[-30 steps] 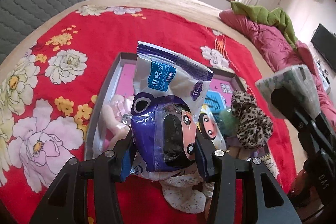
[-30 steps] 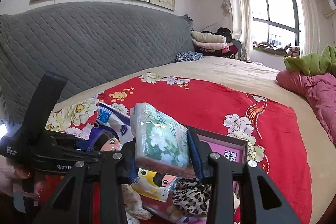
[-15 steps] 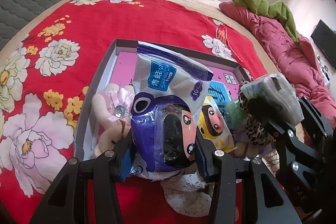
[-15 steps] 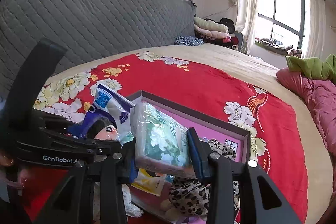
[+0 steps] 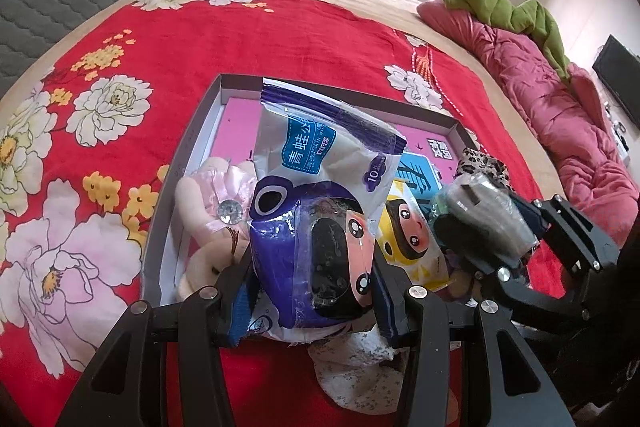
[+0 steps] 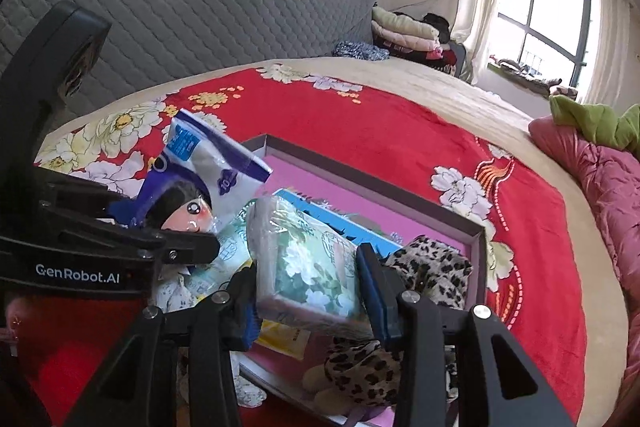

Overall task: Organize soft objects
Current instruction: 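Carry purple pack over box with left tool while right tool carries mint pack, then lower purple pack into box, open left tool while right tool releases mint pack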

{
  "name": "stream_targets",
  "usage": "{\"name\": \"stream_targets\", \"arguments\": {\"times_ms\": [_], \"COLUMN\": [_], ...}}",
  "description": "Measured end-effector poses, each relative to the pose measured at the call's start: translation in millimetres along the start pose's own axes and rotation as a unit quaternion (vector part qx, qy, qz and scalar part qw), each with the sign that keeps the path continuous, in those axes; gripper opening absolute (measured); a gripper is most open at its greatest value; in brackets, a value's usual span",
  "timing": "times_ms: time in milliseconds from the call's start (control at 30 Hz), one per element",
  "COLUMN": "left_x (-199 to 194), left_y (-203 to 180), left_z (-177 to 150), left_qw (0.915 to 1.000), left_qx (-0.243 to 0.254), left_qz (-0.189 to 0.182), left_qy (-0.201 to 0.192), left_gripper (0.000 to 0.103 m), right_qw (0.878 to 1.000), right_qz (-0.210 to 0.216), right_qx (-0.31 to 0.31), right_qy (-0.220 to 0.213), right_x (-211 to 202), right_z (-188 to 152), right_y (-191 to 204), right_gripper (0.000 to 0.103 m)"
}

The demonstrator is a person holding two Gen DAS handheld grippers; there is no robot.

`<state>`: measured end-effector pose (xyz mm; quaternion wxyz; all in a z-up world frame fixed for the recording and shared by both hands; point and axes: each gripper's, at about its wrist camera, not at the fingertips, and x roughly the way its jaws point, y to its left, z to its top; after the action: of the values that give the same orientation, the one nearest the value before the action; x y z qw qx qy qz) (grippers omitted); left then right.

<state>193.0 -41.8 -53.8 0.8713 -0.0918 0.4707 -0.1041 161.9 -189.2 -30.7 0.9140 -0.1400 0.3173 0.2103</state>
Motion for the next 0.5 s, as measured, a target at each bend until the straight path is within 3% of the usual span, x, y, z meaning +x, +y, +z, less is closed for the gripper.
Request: {"name": "stream_targets", "arguments": {"times_ms": [100, 233, 500], "left_x": [-0.3, -1.0, -1.0], "left_y": [0.3, 0.8, 2.3], "left_z": [0.2, 0.5, 1.9], "left_qw": [1.0, 1.0, 1.0], "left_qx": [0.0, 0.0, -0.001], "left_qz": [0.001, 0.001, 0.004], "left_qy": [-0.001, -0.002, -0.002], "left_gripper": [0.051, 0.051, 0.051], "right_qw": [1.0, 0.998, 0.998], "right_qz": [0.015, 0.049, 0.057], "right_qx": [0.009, 0.024, 0.014], "right_qy": [0.008, 0.018, 0.004], "right_x": [2.3, 4.0, -4.8], "right_z": [-0.9, -2.5, 0.2], "right_y": [-1.6, -2.5, 0.1], "right_gripper": [0.046, 0.057, 0.065]}}
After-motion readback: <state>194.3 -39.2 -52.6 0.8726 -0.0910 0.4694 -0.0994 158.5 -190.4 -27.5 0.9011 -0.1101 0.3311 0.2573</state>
